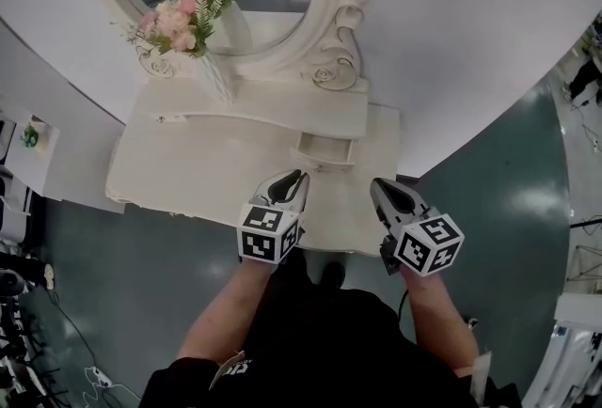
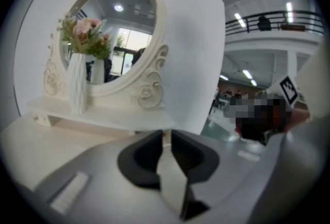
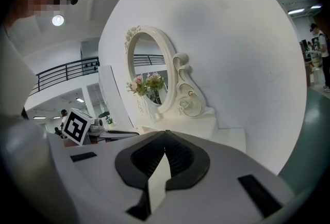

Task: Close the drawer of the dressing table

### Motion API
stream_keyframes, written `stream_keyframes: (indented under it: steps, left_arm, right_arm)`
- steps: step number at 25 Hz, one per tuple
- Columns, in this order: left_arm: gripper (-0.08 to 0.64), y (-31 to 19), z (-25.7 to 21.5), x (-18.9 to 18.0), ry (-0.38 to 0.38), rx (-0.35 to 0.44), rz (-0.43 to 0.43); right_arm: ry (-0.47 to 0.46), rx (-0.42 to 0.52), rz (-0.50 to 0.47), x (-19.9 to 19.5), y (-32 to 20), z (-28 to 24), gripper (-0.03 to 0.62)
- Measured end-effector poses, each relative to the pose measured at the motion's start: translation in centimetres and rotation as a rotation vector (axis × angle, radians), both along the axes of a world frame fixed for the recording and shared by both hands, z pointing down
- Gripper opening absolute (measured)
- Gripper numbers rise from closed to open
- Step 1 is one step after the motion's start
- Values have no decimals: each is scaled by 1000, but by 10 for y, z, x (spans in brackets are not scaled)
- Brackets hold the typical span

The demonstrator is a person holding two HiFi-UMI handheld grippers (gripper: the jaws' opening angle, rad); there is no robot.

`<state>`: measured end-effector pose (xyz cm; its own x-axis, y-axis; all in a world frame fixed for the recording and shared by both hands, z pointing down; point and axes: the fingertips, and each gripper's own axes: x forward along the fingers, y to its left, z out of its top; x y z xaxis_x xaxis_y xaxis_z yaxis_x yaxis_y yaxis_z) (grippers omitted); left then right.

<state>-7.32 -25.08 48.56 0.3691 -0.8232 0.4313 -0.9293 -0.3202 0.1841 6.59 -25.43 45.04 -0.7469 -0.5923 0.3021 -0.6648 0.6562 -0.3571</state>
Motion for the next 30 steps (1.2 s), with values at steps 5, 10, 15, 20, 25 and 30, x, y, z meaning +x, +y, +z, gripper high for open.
stream_keyframes:
  steps: [5,10,15,20,25,30]
  left_arm:
    - [72,-14,27,6,2,-49,44]
    - [107,-28,53,9,1,-91,81]
    - [132,-34,81,14,-1,-154,116]
    - [150,-39,111,17,7,-222,130]
    - [158,-43,132,19,-1,-268,141]
    - [161,-49,143,24,-12,-287,151]
  right_arm:
    - [17,-28,17,-6,-12,11,-6]
    - [32,-59,35,-8,-16,25,-6]
    - [43,-86,52,-7,-17,34,-6]
    - [56,-101,65,-5,-18,40,-6]
    - [68,-116,83,0,-18,45,-6]
    - [76,-130,92,1,-17,50,-6]
